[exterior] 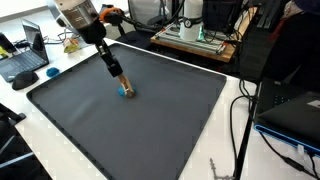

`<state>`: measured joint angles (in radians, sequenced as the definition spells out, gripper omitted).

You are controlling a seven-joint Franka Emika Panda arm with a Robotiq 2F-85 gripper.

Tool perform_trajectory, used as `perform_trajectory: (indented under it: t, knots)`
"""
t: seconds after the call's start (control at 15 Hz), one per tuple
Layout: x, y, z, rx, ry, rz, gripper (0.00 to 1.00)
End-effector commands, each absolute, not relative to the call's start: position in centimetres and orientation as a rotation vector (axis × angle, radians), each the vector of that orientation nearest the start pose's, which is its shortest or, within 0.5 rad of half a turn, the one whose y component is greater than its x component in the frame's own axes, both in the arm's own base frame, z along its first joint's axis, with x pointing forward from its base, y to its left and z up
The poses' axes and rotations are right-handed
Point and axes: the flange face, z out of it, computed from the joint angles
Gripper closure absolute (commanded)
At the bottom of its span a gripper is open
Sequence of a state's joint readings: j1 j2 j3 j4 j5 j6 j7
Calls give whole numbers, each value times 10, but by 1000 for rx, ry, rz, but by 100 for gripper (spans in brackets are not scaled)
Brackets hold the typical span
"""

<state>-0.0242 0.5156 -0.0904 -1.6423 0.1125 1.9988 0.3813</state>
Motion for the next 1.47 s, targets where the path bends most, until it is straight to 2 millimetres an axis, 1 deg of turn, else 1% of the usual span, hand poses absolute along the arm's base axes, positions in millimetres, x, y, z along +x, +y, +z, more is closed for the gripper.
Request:
perform_trajectory:
  t: [0.0, 0.6, 0.8, 1.0, 1.2, 1.4]
  knots:
    - [654, -57, 261, -2956, 760, 425, 78]
    - [656, -56, 258, -2961, 708, 480, 78]
    - [661, -58, 263, -2953, 751, 402, 78]
    - [665, -68, 271, -2930, 802, 301, 78]
    - [668, -78, 273, -2913, 859, 246, 78]
    - [670, -85, 274, -2904, 905, 198, 78]
